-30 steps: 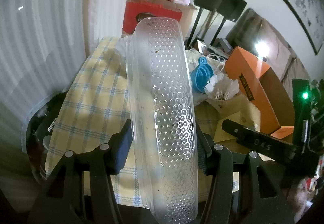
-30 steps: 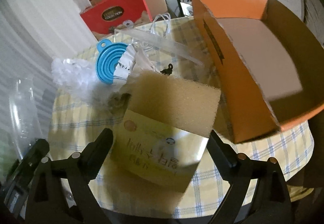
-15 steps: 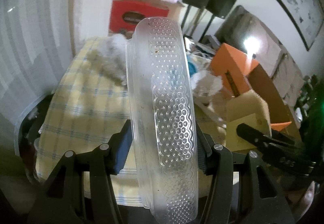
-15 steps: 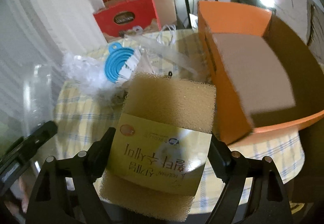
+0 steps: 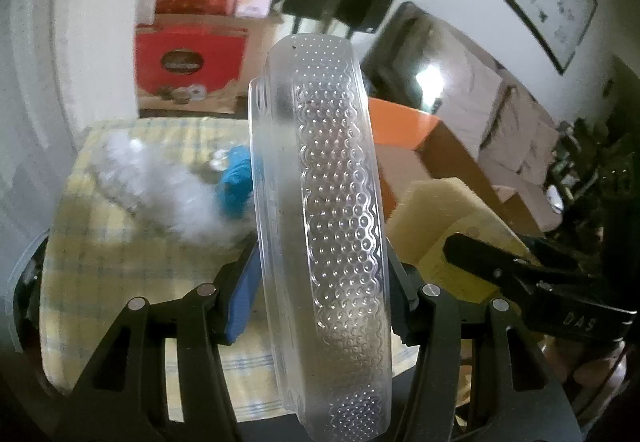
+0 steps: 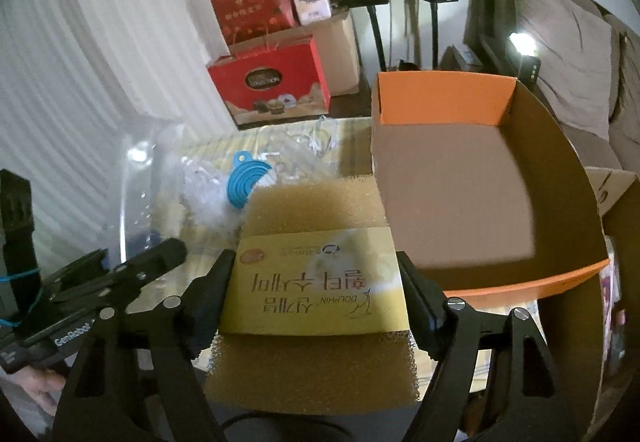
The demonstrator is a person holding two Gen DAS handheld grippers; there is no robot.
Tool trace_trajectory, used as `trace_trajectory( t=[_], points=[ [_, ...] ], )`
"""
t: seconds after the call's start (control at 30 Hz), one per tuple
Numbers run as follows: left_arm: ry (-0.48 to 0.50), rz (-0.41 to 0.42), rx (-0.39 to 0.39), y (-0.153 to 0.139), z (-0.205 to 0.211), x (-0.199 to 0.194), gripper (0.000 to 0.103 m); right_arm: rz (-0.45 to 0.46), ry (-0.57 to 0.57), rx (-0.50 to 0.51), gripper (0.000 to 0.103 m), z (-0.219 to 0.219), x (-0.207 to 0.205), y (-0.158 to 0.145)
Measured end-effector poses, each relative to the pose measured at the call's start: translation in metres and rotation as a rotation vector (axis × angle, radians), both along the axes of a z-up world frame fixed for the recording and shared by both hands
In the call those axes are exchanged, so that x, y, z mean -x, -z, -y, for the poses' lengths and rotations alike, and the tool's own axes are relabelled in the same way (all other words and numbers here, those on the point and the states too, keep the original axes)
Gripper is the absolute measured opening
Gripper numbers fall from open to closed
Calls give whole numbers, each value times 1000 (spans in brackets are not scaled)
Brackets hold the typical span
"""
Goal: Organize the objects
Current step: 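Carry the tube with the left tool while the right tool carries the sponge box to the orange box, then open the left tool to drop the tube while the right tool releases the sponge box into the orange box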
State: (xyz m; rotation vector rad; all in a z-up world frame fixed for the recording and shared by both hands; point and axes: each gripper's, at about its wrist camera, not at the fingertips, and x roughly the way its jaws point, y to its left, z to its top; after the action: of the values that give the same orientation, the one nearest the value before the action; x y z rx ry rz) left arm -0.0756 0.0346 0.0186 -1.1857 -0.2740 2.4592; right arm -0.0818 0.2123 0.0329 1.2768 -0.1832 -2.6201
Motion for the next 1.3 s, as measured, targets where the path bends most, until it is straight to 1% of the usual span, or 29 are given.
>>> trace_trajectory(
  t=[0.2,0.33,0.43,0.63,0.77,1.0,1.1,1.23,1.3],
  points=[
    [46,-12,-13,-20,-33,13,52,-50,19,40,78,-24,-6,-26],
    [76,7,-35,-25,-58,30,52,-99,78,34,78,-48,-2,-41],
    [95,20,-44,-26,-78,44,52,-126,132,29,78,-70,6,-44],
    [105,25,-12,-23,-113,60,52,-125,224,20,78,-112,24,-32],
    [110,37,1,-18,-131,68,52,-124,251,15,78,-132,32,-24],
    [96,54,31,-6,-155,86,52,-133,281,-11,78,-147,42,-16],
    [94,76,40,1,-167,94,52,-143,284,-36,78,-150,49,-13],
    [91,104,62,13,-178,103,52,-145,290,-54,78,-159,61,-2],
    [88,115,79,20,-183,106,52,-140,289,-44,78,-165,66,6]
  ],
)
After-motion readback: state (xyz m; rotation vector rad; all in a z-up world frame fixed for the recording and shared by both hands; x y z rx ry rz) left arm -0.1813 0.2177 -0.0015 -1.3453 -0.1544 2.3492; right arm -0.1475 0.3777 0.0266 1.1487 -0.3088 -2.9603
